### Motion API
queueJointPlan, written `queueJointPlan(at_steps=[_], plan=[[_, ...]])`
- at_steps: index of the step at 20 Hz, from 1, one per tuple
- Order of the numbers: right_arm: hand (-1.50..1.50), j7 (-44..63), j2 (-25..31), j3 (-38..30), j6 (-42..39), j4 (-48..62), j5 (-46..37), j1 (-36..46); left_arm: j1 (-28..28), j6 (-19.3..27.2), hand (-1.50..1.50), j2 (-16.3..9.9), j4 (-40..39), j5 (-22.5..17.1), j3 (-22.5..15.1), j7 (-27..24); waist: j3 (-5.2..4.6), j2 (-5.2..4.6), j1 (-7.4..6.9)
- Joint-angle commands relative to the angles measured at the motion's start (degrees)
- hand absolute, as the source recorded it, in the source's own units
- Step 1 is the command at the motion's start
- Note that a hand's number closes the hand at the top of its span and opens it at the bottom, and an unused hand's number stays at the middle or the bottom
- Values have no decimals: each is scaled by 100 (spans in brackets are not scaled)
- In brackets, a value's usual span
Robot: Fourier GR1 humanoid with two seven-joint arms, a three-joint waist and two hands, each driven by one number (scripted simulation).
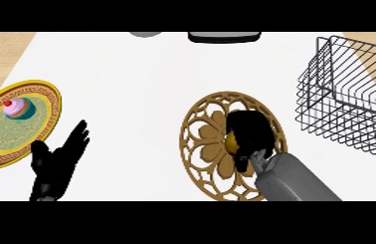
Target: Pick the lemon from the placemat and place it in the basket
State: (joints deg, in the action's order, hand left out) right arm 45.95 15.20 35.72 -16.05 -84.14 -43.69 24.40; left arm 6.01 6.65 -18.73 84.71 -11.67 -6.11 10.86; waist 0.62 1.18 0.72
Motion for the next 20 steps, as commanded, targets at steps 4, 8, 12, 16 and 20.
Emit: queueJointPlan(at_steps=[4, 8, 12, 16, 20], plan=[[150, 1971, -1176, 508, 523, 4, -1113, -328, 79, 46, 0, 186, -403, 105, -185, 331, -67, -112, -39], [150, 2209, -1149, 327, 783, -868, -1549, -467, 515, -17, 0, 117, -148, 81, -149, 272, -65, -75, -25], [150, 1667, -1501, -635, 2476, -1893, -1207, -211, 344, 19, 0, 48, -288, 47, 10, 294, -39, -69, 122], [150, 1935, -1512, -765, 2561, -2717, -1964, 140, 372, 85, 0, 87, -189, 127, -56, 386, -64, -52, 90], [150, 2339, -1516, -1364, 2060, -3513, -2161, 430, 331, -6, 0, 58, -43, 12, -31, 601, -65, -62, 67]])
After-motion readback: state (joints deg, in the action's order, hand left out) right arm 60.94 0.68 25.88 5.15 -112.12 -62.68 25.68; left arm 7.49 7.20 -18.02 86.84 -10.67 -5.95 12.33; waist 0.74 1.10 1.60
